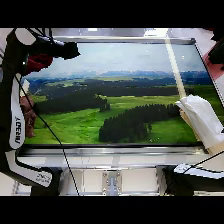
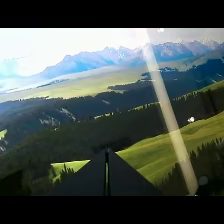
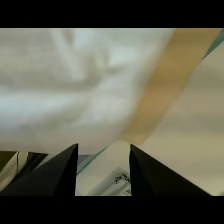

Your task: Fold the shirts.

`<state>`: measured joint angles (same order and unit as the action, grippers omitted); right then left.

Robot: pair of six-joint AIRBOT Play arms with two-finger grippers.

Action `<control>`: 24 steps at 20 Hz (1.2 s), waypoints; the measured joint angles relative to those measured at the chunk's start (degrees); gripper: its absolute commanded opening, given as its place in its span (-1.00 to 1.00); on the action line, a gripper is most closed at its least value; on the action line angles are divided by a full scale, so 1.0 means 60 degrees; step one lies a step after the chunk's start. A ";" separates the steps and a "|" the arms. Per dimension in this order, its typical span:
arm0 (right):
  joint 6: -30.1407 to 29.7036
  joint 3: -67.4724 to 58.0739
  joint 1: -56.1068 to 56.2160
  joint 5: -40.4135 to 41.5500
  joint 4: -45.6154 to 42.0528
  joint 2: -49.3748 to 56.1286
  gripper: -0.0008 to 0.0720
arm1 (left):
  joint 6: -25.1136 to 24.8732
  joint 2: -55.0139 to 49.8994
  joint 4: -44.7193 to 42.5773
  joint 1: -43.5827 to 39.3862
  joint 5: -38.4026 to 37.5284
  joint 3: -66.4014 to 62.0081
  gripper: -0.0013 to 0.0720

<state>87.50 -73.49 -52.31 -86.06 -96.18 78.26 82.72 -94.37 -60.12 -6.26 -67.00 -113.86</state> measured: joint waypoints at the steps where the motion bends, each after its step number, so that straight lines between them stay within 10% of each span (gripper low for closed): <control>1: -0.0004 -0.0015 -0.0004 0.0295 0.0718 -0.0149 0.06 | 0.0000 0.0000 0.0004 -0.0007 0.0018 0.0000 -0.91; 8: -0.3002 0.0397 0.2969 0.2481 0.8003 -0.0699 0.04 | 0.0000 0.0000 0.0025 -0.0022 -0.0266 0.0000 -0.91; 17: -0.3945 0.2025 0.9140 0.5982 0.7453 0.0098 0.04 | -0.0004 0.0000 0.0025 -0.0022 -0.0838 0.0000 -0.91; 24: -0.2433 0.2193 1.0896 0.6222 0.7610 0.0342 0.04 | -0.0004 0.0000 0.0022 -0.0022 -0.0882 0.0000 -0.91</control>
<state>72.90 -60.34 13.06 -48.73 -50.52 80.31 82.70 -94.37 -59.99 -6.39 -72.29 -113.86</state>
